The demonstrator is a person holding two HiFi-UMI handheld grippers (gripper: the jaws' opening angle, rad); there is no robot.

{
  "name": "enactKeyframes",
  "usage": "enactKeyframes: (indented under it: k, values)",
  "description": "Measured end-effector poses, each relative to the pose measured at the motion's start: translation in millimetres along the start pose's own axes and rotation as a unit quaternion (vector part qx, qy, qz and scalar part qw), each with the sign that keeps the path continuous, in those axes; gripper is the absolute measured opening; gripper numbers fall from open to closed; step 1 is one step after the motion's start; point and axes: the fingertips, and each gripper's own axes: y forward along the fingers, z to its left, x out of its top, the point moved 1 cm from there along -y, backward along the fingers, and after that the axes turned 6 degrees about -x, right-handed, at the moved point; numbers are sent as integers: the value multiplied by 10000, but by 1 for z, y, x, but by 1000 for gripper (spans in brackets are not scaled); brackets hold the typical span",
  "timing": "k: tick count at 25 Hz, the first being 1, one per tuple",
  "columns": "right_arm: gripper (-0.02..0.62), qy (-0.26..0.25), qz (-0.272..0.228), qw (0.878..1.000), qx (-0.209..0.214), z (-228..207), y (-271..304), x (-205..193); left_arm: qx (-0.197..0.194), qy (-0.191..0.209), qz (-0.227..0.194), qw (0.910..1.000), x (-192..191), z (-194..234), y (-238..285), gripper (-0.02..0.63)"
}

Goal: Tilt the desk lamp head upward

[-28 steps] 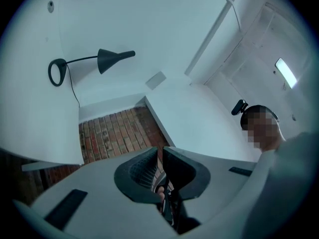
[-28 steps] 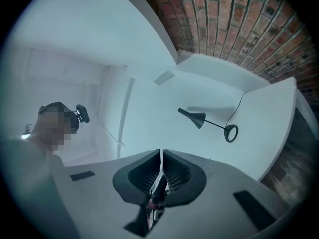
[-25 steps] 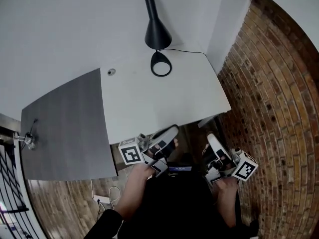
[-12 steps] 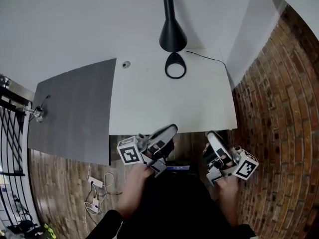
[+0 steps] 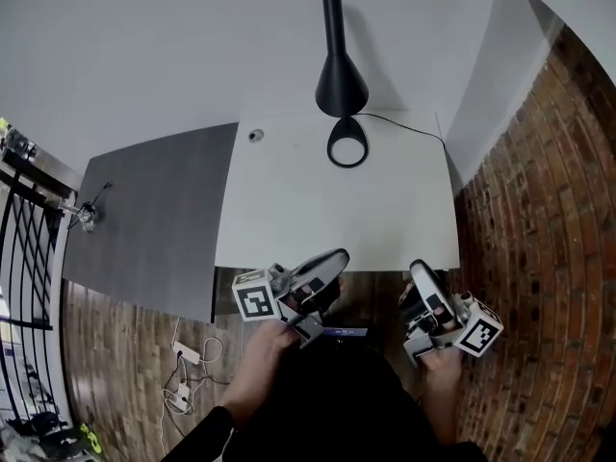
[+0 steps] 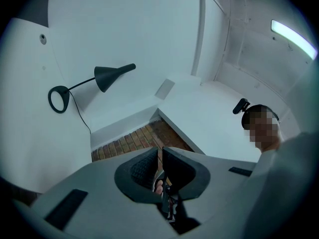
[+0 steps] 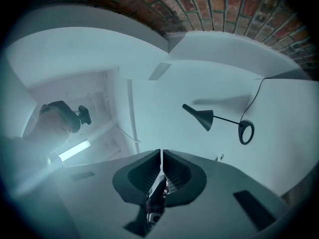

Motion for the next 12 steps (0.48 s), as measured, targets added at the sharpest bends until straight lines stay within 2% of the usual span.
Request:
enactKeyframes:
  k: [6,12]
  values:
    - [17,-72,-60,9998,-153,-8,8,2,-164,-91,102,9998,10,14,9,38]
    - [17,-226,-102,9991,-358,-18,43,5,-416,-248,-53,9988,50,39,11,38]
